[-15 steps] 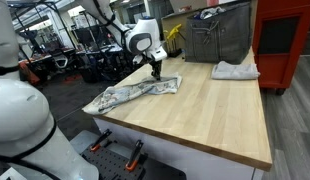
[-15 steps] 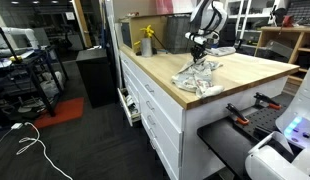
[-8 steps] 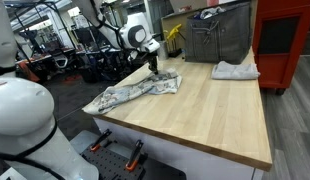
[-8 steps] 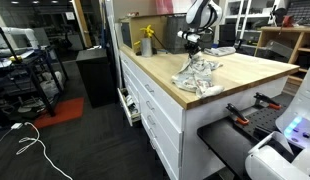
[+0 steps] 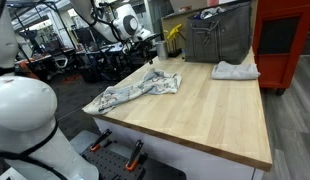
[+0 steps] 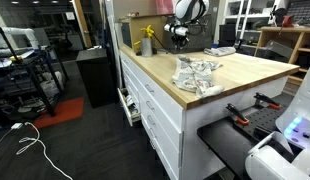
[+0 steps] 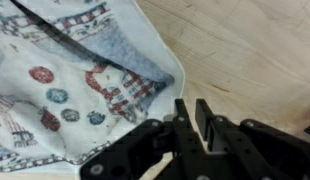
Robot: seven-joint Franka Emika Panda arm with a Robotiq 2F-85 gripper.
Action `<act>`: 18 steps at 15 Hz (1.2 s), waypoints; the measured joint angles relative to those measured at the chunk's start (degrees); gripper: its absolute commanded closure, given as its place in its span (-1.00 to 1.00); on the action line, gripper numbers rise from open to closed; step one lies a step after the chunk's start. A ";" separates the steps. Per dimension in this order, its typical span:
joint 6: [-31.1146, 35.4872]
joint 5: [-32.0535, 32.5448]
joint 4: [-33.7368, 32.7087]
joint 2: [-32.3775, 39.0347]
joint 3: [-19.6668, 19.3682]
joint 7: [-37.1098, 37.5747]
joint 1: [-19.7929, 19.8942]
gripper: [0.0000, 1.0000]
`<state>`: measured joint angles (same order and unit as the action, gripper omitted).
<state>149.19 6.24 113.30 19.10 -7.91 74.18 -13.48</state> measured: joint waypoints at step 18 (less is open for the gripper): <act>-6.68 -7.81 -3.48 6.36 0.00 0.80 6.73 -1.00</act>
<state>142.51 -1.56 109.83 25.45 -7.91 74.97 -6.74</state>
